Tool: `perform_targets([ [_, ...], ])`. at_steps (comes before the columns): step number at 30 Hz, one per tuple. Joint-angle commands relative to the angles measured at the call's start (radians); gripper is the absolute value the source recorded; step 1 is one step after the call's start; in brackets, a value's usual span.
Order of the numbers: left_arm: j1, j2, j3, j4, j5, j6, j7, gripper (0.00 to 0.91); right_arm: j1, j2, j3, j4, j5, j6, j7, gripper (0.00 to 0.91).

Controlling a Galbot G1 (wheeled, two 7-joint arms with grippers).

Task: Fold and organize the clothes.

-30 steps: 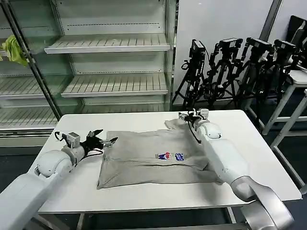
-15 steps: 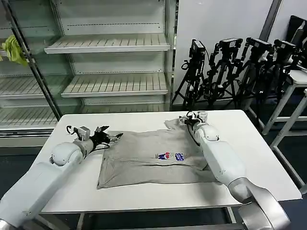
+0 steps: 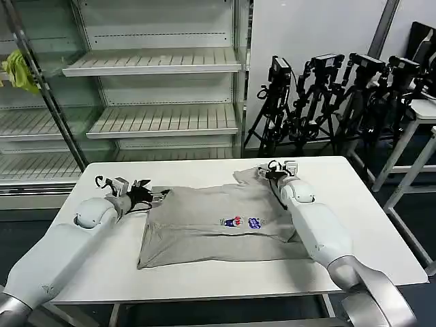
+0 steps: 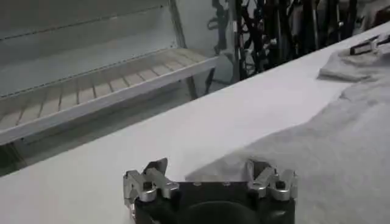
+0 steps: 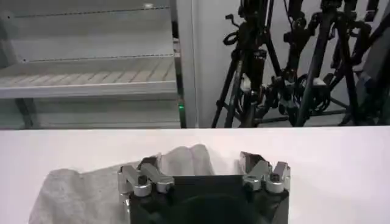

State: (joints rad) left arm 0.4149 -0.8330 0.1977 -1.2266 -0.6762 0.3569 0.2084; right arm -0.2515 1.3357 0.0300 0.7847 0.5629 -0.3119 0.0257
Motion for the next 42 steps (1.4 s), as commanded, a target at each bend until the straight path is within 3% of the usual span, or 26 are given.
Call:
perform_targets([
  [1,-0.015,-0.006,0.014,0.042,0.007,-0.002,0.004,0.776,-0.003,-0.002,0.001,0.004,-0.003,-0.001,0.001,0.907],
  [5,-0.01,-0.005,0.012,0.037,0.007,-0.001,0.004,0.746,-0.008,0.002,0.001,0.005,-0.007,-0.002,0.001,0.897],
  [7,-0.008,-0.004,0.011,0.036,0.008,-0.001,0.004,0.635,-0.01,0.003,0.0,0.003,-0.009,-0.002,0.002,0.806],
  [10,0.0,-0.001,0.007,0.026,0.007,0.001,0.005,0.635,-0.013,0.004,-0.002,0.005,-0.012,-0.002,0.0,0.725],
  [13,0.007,0.002,0.003,0.018,0.007,0.002,0.005,0.443,-0.015,0.005,-0.005,0.007,-0.015,-0.002,0.0,0.655],
  [16,0.014,0.008,0.0,0.007,0.007,0.003,0.006,0.413,-0.015,0.007,-0.006,0.005,-0.019,-0.001,-0.001,0.584],
  [17,0.015,0.011,0.0,0.004,0.007,0.003,0.006,0.363,-0.015,0.008,-0.006,0.004,-0.022,0.0,-0.002,0.574],
  [19,0.018,0.014,-0.002,-0.002,0.006,0.004,0.006,0.222,-0.016,0.009,-0.005,0.005,-0.024,0.0,-0.002,0.413],
  [21,0.02,0.019,-0.002,-0.007,0.006,0.004,0.006,0.141,-0.017,0.009,-0.005,0.006,-0.026,0.001,-0.003,0.353],
  [22,0.021,0.02,-0.002,-0.01,0.005,0.005,0.007,0.091,-0.018,0.008,-0.005,0.007,-0.027,0.002,-0.003,0.262],
  [23,0.022,0.023,-0.002,-0.013,0.004,0.005,0.006,0.081,-0.018,0.007,-0.006,0.009,-0.028,0.003,-0.003,0.232],
  [25,0.023,0.024,-0.003,-0.015,0.004,0.005,0.006,0.05,-0.019,0.007,-0.005,0.01,-0.029,0.004,-0.002,0.05],
  [26,0.025,0.026,-0.003,-0.018,0.005,0.005,0.006,0.05,-0.019,0.006,-0.005,0.012,-0.029,0.005,-0.002,0.02],
  [42,0.043,0.036,-0.017,-0.048,0.002,0.006,0.001,0.03,-0.032,-0.013,-0.022,0.045,-0.03,0.02,0.001,0.0],
])
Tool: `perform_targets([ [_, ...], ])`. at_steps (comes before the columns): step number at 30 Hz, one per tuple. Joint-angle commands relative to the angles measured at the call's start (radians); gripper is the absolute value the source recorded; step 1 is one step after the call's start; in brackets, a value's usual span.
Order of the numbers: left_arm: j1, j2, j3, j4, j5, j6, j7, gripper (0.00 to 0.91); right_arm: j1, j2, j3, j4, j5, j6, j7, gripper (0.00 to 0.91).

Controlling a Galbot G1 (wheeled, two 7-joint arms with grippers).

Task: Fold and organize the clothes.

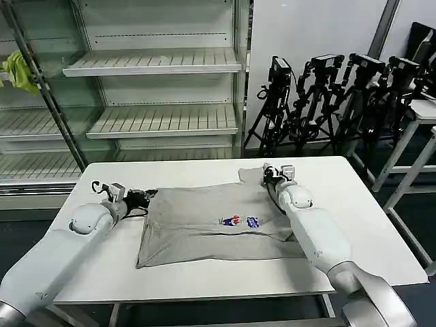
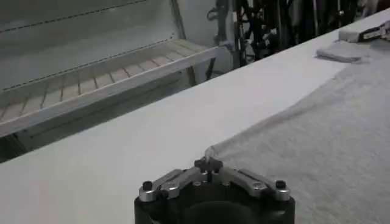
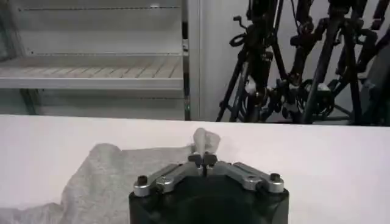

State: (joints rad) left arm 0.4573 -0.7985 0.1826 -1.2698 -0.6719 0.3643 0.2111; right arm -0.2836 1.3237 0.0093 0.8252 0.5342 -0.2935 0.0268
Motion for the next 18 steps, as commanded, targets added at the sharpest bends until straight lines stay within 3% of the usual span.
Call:
perform_targets([
  [1,0.001,0.003,-0.003,-0.008,-0.004,-0.002,-0.002,0.03,0.0,-0.001,-0.001,0.007,-0.001,0.003,0.0,0.0],
  [10,0.034,0.016,-0.076,-0.081,-0.018,0.015,-0.026,0.04,-0.019,-0.036,-0.001,0.086,0.006,0.022,0.01,0.0],
  [18,0.128,0.1,-0.128,-0.238,-0.051,0.034,-0.044,0.03,-0.112,-0.161,-0.024,0.375,0.112,-0.001,0.044,0.0],
])
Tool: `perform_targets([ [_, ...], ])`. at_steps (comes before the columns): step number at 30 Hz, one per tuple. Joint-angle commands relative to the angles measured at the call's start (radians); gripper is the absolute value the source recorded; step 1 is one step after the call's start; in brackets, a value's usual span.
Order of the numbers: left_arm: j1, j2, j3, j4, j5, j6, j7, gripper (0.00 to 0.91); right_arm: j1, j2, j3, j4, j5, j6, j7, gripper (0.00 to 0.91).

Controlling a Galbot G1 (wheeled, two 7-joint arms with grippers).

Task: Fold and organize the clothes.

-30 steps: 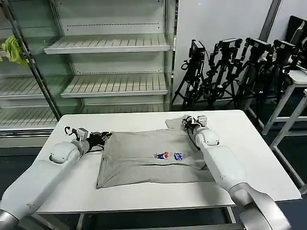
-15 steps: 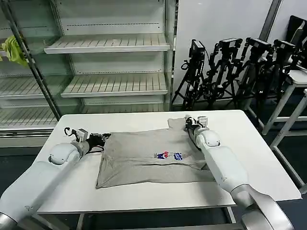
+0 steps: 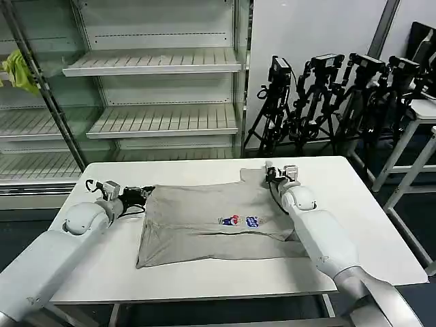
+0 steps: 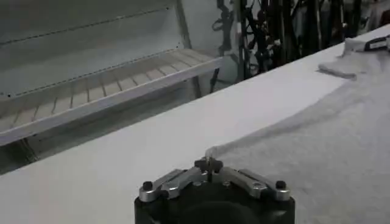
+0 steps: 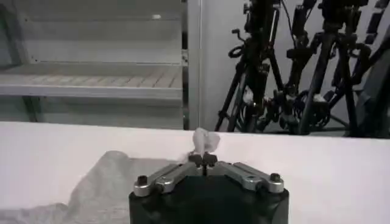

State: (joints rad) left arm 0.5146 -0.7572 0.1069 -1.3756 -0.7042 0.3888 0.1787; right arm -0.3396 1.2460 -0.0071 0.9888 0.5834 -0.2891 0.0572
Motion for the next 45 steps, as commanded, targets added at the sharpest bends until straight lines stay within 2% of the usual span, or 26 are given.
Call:
perform_targets([
  [1,0.085,0.07,-0.06,-0.148,-0.023,0.012,-0.013,0.04,-0.067,-0.096,-0.008,0.255,0.079,-0.008,0.02,0.0],
  [8,0.168,0.136,-0.12,-0.265,-0.045,0.019,-0.025,0.04,-0.152,-0.178,0.01,0.428,0.13,-0.024,0.045,0.0],
  [13,0.262,0.19,-0.193,-0.357,-0.06,0.023,-0.033,0.04,-0.244,-0.269,0.045,0.571,0.166,-0.035,0.057,0.0],
  [26,0.568,0.32,-0.376,-0.585,-0.098,0.037,-0.067,0.04,-0.55,-0.48,0.166,0.908,0.21,-0.042,0.072,0.0],
  [28,0.623,0.342,-0.429,-0.617,-0.11,0.039,-0.073,0.04,-0.588,-0.504,0.181,0.939,0.215,-0.043,0.077,0.0],
  [33,0.676,0.367,-0.46,-0.665,-0.131,0.049,-0.088,0.04,-0.669,-0.546,0.213,0.996,0.218,-0.043,0.081,0.0],
  [45,0.713,0.365,-0.412,-0.683,-0.108,0.058,-0.098,0.04,-0.743,-0.571,0.228,1.027,0.205,-0.048,0.088,0.0],
])
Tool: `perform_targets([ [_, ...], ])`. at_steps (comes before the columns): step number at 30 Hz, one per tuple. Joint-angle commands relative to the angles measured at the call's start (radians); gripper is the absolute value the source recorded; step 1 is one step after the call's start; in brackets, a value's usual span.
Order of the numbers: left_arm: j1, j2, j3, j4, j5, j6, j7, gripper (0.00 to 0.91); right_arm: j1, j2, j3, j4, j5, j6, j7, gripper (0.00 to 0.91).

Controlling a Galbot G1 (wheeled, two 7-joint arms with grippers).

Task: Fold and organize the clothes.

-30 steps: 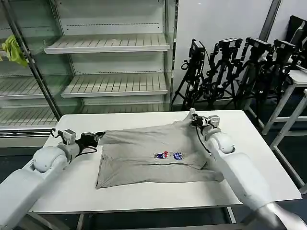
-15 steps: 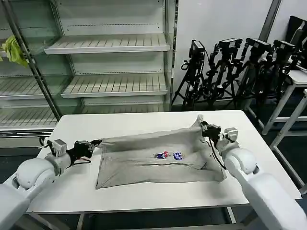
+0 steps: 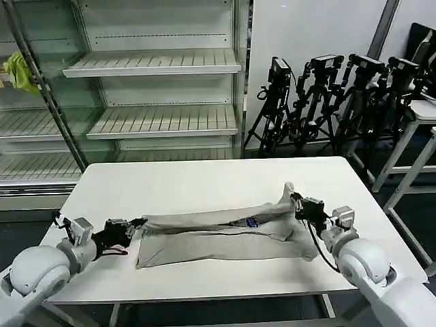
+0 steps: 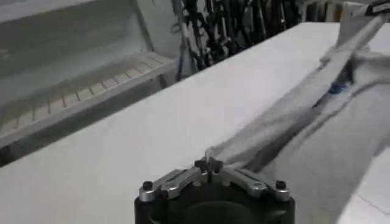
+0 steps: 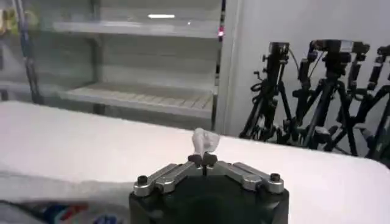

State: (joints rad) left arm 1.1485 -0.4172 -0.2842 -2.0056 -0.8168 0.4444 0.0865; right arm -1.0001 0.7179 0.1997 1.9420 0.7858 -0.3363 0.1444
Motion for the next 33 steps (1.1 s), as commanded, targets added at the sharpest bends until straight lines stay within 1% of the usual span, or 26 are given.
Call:
perform_targets([
  [1,0.08,0.025,-0.02,-0.053,0.005,0.002,-0.006,0.04,-0.086,-0.044,0.022,0.072,0.002,-0.001,0.001,0.0],
  [3,0.086,0.027,-0.018,-0.052,0.009,0.002,-0.005,0.04,-0.089,-0.047,0.024,0.065,-0.003,-0.005,0.004,0.0],
  [4,0.087,0.027,-0.017,-0.052,0.01,0.002,-0.005,0.04,-0.09,-0.048,0.024,0.062,-0.006,-0.005,0.004,0.524],
  [5,0.089,0.028,-0.017,-0.051,0.012,0.003,-0.005,0.05,-0.091,-0.048,0.026,0.06,-0.009,-0.009,0.008,0.907],
  [6,0.09,0.03,-0.016,-0.051,0.014,0.005,-0.007,0.06,-0.094,-0.051,0.029,0.061,-0.013,-0.021,0.012,0.907],
  [7,0.091,0.03,-0.016,-0.051,0.014,0.009,-0.009,0.101,-0.097,-0.054,0.031,0.063,-0.014,-0.025,0.014,0.907],
  [8,0.091,0.032,-0.016,-0.051,0.016,0.011,-0.009,0.282,-0.101,-0.057,0.035,0.063,-0.016,-0.027,0.016,0.907],
  [9,0.092,0.035,-0.016,-0.051,0.018,0.016,-0.013,0.907,-0.108,-0.062,0.041,0.066,-0.021,-0.033,0.017,0.907],
  [17,0.088,0.049,-0.021,-0.044,0.024,0.018,-0.029,0.907,-0.165,-0.096,0.111,0.089,-0.058,-0.039,0.021,0.907],
  [22,0.089,0.044,-0.03,-0.035,0.038,0.016,-0.036,0.907,-0.213,-0.1,0.19,0.103,-0.076,-0.034,0.019,0.907],
  [27,0.093,0.059,-0.075,-0.028,0.047,0.015,-0.047,0.907,-0.259,-0.104,0.303,0.122,-0.077,-0.03,0.015,0.907],
  [30,0.089,0.085,-0.127,-0.017,0.044,0.017,-0.058,0.907,-0.265,-0.101,0.396,0.138,-0.051,-0.026,0.015,0.907],
  [31,0.087,0.09,-0.145,-0.013,0.038,0.019,-0.063,0.907,-0.26,-0.097,0.423,0.145,-0.03,-0.025,0.016,0.907],
  [33,0.08,0.085,-0.199,-0.014,-0.009,0.041,-0.091,0.907,-0.246,-0.084,0.472,0.158,-0.016,-0.021,0.016,0.907],
])
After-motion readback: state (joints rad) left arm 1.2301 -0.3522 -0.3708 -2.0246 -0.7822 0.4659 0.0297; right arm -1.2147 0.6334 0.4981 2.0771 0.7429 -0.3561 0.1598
